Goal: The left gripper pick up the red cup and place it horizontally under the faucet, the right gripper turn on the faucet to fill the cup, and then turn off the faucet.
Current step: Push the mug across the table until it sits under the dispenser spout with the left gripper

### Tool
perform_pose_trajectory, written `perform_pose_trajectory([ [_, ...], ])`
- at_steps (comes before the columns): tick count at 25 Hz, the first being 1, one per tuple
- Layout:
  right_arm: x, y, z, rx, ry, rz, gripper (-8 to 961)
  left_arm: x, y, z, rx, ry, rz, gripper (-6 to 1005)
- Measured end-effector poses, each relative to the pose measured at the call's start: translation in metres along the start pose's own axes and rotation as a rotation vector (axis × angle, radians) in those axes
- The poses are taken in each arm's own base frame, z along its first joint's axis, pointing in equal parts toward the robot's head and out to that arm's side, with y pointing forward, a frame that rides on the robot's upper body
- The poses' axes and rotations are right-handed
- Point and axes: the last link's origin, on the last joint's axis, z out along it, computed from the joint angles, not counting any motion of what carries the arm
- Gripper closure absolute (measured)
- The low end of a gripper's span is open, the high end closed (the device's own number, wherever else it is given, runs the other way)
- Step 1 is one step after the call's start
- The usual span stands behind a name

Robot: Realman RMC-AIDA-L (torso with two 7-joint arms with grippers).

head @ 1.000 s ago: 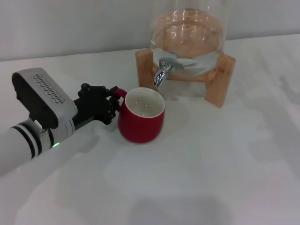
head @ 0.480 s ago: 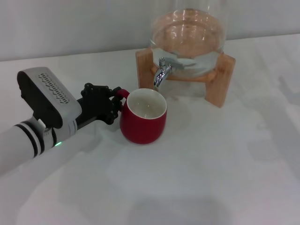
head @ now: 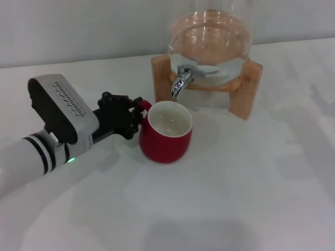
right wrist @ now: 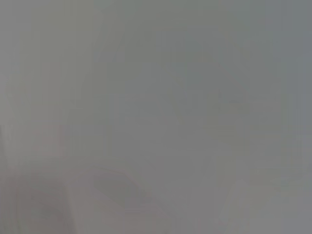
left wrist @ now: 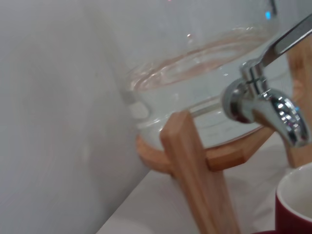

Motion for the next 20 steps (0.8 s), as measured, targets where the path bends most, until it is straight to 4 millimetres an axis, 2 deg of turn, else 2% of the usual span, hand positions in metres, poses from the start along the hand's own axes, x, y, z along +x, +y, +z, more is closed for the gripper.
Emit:
perform_pose_trajectory([
  [20,-0.0014,-0.0002,0.001,-0.002,-0.004,0.003,81,0.0009,-0.0006,0.0007,0.008,-0.001,0.015,909],
])
